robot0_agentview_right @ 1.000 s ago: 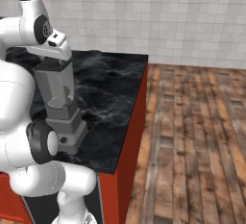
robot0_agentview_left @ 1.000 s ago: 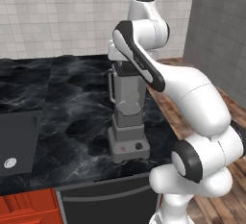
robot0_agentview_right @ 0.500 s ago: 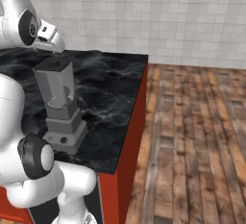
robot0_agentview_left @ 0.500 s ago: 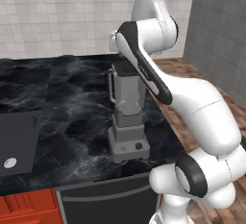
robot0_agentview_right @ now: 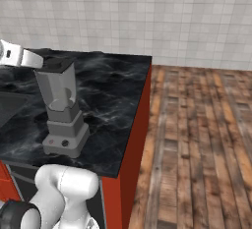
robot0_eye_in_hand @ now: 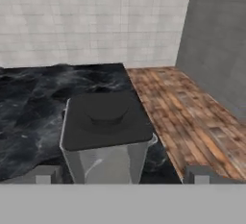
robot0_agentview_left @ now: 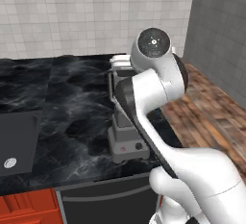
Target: Open the blender lid, put the orange in the blender, close the lid, and start the blender.
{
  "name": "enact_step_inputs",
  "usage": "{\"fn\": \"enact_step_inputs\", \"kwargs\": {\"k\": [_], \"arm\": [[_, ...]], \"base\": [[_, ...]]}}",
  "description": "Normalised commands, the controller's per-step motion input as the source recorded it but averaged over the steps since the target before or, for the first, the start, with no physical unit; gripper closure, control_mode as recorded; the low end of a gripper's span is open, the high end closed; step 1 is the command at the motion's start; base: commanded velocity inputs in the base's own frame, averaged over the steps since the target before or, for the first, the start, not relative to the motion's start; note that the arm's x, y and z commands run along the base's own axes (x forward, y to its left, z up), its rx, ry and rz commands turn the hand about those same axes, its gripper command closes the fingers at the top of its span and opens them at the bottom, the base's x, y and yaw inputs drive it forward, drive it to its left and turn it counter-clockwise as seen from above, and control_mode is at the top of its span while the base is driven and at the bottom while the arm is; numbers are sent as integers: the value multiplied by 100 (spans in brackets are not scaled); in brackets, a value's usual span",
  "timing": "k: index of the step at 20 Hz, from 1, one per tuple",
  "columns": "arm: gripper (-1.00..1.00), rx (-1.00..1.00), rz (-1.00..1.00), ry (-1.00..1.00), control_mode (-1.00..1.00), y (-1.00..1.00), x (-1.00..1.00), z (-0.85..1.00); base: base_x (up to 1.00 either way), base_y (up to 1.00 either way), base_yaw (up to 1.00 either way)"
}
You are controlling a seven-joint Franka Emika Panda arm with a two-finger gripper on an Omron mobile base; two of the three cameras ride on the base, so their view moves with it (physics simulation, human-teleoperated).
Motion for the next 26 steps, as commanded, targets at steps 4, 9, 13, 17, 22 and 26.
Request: {"fn": "enact_step_inputs", "kwargs": {"k": [4, 9, 13, 17, 22, 26], "arm": [[-100, -26, -19, -20, -100, 25, -100, -48], [-100, -38, -24, 6, -100, 57, -50, -94], [-100, -38, -20, 27, -100, 52, -1, -100], [-100, -17, -4, 24, -100, 10, 0, -87], [-100, 2, -9, 25, -100, -5, 0, -35], [-100, 3, -8, 41, -100, 0, 2, -11]], "base": [[0, 0, 0], [0, 0, 0], [0, 0, 0], [0, 0, 0], [0, 0, 0], [0, 0, 0]]}}
